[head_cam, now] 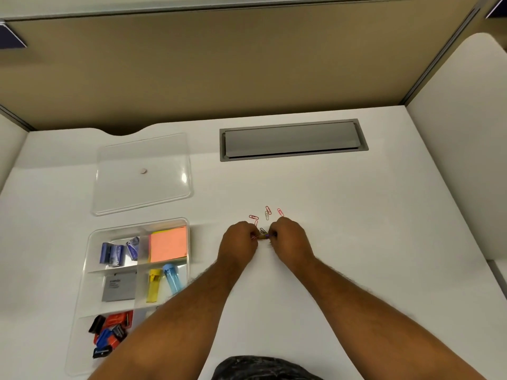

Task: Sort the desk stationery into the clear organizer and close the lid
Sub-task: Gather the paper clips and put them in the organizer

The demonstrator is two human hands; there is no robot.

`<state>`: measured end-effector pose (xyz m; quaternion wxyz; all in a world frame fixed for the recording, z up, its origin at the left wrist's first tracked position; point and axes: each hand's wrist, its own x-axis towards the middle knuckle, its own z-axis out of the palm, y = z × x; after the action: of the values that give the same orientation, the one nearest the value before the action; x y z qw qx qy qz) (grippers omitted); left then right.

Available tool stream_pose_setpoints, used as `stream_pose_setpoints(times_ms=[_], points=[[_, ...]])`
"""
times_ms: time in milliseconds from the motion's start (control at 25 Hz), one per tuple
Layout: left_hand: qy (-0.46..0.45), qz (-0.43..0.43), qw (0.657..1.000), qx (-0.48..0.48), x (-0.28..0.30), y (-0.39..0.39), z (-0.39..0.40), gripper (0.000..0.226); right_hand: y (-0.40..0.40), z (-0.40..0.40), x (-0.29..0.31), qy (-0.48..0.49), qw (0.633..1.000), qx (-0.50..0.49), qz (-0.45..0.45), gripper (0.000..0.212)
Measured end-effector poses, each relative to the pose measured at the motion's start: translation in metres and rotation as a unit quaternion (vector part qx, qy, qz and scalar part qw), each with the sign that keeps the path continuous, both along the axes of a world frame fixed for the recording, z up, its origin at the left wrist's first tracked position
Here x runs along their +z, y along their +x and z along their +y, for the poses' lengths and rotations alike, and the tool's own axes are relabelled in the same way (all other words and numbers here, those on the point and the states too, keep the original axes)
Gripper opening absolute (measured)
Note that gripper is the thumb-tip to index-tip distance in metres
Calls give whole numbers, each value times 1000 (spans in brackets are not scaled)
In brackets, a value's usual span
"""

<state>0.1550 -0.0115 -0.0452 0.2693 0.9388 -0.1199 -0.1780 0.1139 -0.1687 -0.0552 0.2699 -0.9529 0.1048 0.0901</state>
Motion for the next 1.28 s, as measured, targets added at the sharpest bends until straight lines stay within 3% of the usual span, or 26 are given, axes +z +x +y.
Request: stream_pose_setpoints(times_ms=[120,320,480,640,800,920,1120,1280], points=[[-36,14,999,33,7,-12,17,20,-7,-4,7,106,988,-110,12,14],[-111,-19,992,64,40,-34,56,15,-28,14,36,326,919,-219,23,15],[-176,-41,979,93,68,-57,98,17,-42,56,67,459,858,-225,42,9],[-219,-30,965,144,88,-82,157,19,-59,114,93,510,836,-192,64,10],[-177,7,971,160,92,-112,230,17,-86,179,95,484,856,-126,129,9],[-130,38,978,159,83,-132,261,16,-102,212,87,416,890,-77,169,10],[-110,42,984,133,74,-144,274,24,-106,242,80,209,972,-6,105,14],[-99,28,988,119,71,-142,278,33,-107,249,81,144,985,7,96,22]])
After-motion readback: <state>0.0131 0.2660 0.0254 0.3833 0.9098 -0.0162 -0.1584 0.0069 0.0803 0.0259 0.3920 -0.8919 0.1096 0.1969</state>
